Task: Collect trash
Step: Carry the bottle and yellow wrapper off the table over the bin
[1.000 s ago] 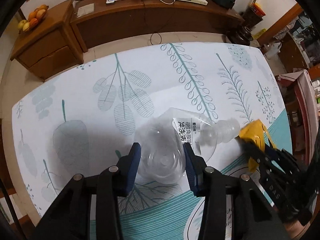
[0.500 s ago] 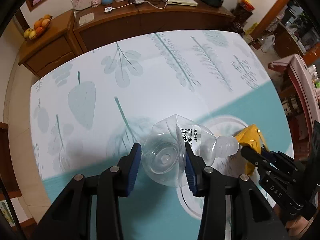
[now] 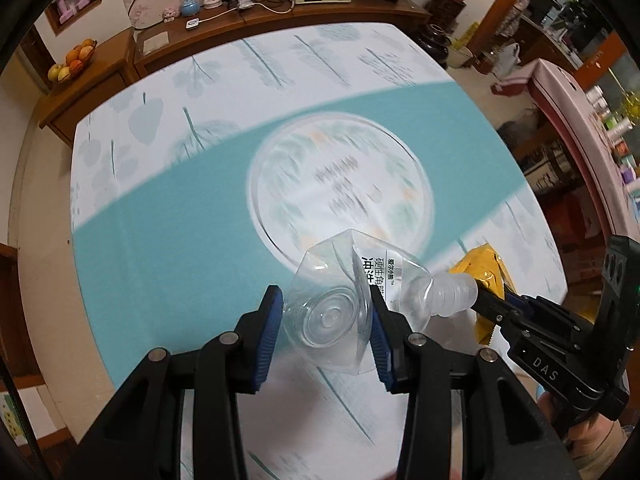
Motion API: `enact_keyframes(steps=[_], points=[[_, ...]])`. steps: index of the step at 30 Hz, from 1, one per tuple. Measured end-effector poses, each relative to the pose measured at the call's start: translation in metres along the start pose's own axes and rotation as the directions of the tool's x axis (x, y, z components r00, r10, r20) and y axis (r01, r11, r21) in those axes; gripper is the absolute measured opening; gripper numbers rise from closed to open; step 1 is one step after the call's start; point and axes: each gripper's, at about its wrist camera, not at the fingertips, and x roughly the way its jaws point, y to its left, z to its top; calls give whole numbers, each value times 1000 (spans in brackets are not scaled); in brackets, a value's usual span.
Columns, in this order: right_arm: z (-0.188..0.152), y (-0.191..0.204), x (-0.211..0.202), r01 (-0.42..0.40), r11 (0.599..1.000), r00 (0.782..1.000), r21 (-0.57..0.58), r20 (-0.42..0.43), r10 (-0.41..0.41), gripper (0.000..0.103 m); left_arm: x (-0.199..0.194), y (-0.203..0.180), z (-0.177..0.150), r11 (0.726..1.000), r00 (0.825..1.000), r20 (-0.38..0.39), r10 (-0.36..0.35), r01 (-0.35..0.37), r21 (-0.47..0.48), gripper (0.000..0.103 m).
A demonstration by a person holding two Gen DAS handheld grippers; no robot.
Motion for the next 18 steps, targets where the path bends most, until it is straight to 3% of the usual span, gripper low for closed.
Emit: enact_keyframes(steps=[10,18], points=[[-112,-66,-93,-55,998,998,-37,14,56,21,-48,-107,-120,999,998,68,13,-11,-32,40],[-188,-123,-143,-58,997,998,-42,-8,57,21,-51,-170,-195,998,998,62,8,-4,-65,40]])
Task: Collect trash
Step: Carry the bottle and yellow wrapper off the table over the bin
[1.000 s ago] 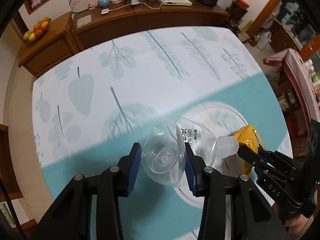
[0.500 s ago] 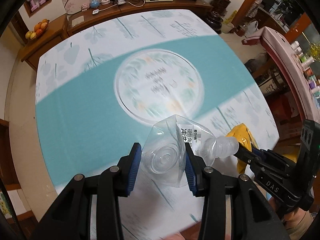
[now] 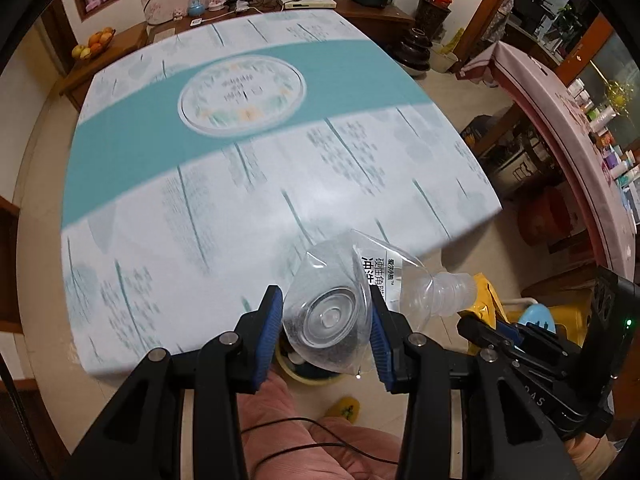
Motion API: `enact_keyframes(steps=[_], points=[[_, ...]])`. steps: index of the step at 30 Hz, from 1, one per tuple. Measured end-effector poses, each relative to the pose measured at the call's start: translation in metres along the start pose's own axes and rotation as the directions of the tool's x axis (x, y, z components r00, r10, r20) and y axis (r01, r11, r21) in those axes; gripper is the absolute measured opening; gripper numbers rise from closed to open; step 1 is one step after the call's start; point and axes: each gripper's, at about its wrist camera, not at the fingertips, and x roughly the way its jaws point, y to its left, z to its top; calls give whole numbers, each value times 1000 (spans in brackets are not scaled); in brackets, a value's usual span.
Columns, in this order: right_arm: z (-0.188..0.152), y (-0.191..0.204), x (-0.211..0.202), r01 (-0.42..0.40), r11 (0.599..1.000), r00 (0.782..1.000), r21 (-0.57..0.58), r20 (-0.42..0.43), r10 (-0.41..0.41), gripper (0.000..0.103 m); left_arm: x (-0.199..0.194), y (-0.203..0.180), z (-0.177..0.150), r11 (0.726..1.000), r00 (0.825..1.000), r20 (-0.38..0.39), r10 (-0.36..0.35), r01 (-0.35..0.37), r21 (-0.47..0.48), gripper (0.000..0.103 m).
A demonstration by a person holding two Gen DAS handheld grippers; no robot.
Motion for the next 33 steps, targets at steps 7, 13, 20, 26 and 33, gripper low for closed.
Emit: enact_keyframes(steps=[7,13,20,26,33], points=[[-45,-36,-10,-6,998,1000,63,-29,8,21,18,-37,-51,1000,999,-48,22,-21,23,40],[-78,-66,8,-13,990,998,139,-56,20,21,65,-55,-82,998,991,-124,47,-41,47,40],[-112,-109,53,0,968,997,249,-78,20,21,127,-73,-115,985,987,-126,97,-77,156,40],[-136,-141,98,27,948,995,318,-97,4,21,183,-73,-135,981,984,-135,116,-92,172,40],[-161,-163,145,60,931,991,360,-132,-13,21,248,-57,-150,983,974,-181,138,-112,147,40]])
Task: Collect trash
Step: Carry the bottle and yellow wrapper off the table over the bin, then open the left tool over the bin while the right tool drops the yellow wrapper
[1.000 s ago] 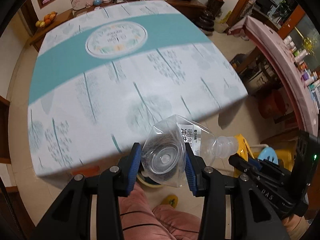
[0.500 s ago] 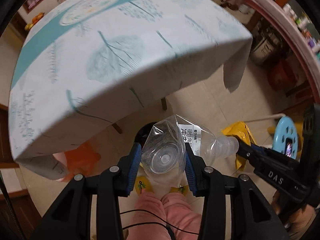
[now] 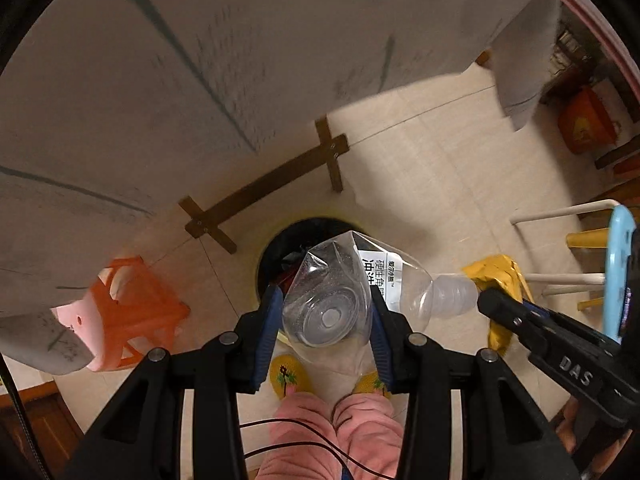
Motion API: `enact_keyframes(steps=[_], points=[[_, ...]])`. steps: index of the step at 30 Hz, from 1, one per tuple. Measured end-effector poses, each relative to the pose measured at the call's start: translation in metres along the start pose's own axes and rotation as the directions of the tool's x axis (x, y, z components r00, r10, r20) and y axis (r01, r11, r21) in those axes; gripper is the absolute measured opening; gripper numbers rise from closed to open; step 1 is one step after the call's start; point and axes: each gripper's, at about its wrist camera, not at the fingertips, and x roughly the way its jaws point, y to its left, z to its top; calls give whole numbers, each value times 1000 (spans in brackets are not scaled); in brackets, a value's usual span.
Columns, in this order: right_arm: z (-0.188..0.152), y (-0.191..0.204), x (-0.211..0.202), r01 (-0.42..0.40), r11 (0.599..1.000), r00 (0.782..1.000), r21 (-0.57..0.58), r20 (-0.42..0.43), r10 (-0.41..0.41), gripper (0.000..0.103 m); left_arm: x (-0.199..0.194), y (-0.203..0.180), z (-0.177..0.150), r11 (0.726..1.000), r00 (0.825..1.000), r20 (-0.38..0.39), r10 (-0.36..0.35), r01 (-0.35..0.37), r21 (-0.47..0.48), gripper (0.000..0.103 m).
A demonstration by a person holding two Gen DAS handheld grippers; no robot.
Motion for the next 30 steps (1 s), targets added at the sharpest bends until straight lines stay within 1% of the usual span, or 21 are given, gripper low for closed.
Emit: enact_keyframes(steps=[5,7,12,14,16,18,19,21,27,30], points=[[-6,-9,32,12,1000,1000,11,-24,-11,21,46,2,-4,1000,999,-38,21,-22,-14,40],[-7,-10,42,16,1000,999,5,-32,-16,21,62,2,-9,1000,999,-51,20,-21,-19,41],[-8,-10,75,28,1000,997,-6,-70,-29,21,95,4,-12,999,996,-83,32,-33,-9,41],[-8,-7,84,31,999,996,-16,-81,-33,22,108,7,-11,999,995,-95,39,-40,-5,44],[-7,-4,94,43,999,995,-25,-94,-45,21,121,9,-9,999,993,-105,54,-54,0,59],[-6,-3,102,50,998,993,-33,-104,-53,22,126,12,-9,997,992,-103,76,-75,5,64],[-6,-2,105,52,998,993,-37,-107,-56,22,129,15,-9,997,991,-106,82,-82,7,70],[-4,0,111,55,997,992,-49,-109,-60,22,128,20,-8,996,991,-104,89,-89,4,78],[-2,7,122,59,996,992,-66,-105,-66,22,125,35,-14,992,988,-83,128,-128,0,91],[0,13,125,62,995,992,-82,-101,-70,22,120,40,-19,990,987,-76,141,-143,-13,92]])
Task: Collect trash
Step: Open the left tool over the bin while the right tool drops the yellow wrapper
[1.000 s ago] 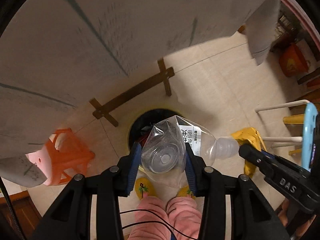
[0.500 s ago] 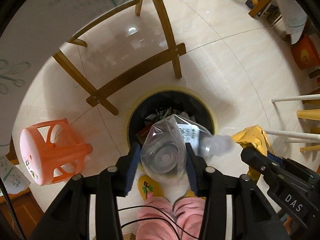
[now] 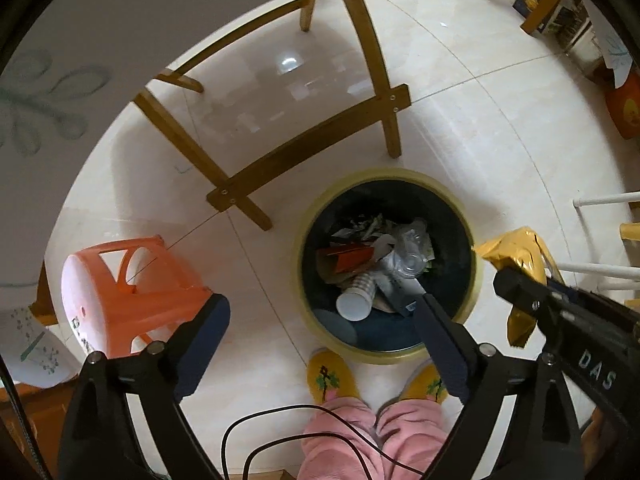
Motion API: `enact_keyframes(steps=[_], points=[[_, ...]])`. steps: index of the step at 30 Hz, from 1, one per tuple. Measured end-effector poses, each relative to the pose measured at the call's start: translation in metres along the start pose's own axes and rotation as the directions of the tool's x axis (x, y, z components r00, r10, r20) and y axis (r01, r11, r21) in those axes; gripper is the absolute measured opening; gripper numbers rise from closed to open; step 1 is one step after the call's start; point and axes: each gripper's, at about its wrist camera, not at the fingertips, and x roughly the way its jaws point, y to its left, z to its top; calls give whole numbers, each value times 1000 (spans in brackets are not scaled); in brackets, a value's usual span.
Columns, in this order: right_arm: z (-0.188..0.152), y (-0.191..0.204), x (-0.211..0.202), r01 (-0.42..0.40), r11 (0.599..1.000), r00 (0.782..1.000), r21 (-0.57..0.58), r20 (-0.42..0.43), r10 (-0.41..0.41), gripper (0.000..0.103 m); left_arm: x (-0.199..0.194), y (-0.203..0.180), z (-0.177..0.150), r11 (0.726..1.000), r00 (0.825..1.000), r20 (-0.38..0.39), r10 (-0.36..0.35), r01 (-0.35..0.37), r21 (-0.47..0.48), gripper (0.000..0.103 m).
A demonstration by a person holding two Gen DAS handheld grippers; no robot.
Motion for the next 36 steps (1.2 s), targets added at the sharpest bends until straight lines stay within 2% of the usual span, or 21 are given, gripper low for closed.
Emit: enact_keyframes(steps=[5,15,20,27,36], points=[[4,12,6,5,1000,1000,-26,2,-5,23,-5,10,-11,999,999,17,32,-32,-29,93],[9,35,21,20,995,1000,-99,-16,-22,26,-8,34,-23,992,999,15,51,-49,-119,93],[11,41,27,7,994,1000,-112,-19,-9,33,-7,43,-25,987,998,9,60,-58,-150,93],[6,43,23,-13,993,1000,-119,11,14,44,-10,49,-29,983,999,20,46,-42,-179,93],[5,38,15,-13,995,999,-99,47,18,47,-16,53,-30,983,999,37,24,-16,-184,93]])
